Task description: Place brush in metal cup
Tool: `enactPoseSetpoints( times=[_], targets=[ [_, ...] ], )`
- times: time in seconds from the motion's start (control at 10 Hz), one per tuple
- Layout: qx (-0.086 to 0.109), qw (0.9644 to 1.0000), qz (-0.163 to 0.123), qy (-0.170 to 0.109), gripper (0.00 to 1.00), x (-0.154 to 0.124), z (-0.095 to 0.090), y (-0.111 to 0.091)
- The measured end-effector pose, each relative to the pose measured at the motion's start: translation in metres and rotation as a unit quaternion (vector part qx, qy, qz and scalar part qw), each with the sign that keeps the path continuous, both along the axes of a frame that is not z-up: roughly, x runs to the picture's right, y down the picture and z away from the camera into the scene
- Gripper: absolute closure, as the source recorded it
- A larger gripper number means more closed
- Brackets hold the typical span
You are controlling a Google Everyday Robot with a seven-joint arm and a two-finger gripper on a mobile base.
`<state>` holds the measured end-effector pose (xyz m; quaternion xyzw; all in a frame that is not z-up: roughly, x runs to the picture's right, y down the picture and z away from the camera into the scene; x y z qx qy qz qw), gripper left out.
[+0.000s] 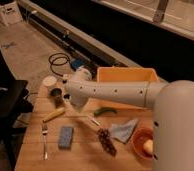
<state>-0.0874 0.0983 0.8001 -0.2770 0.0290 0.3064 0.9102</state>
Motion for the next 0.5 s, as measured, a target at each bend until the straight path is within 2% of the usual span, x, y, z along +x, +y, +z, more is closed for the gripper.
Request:
enactPoseSetpoints(
  times=[0.2,0.4,0.5],
  targets=[
    [0.037,0.9985,-0.005,-0.04,1.0,-0.013,-0.001,-0.04],
    [0.056,0.995,-0.004,-0.082,1.0,-0.037,0.003,-0.058],
    [0.061,0.9921,-0.003,-0.109,1.0,-0.051,0.005,-0.065]
  ],
)
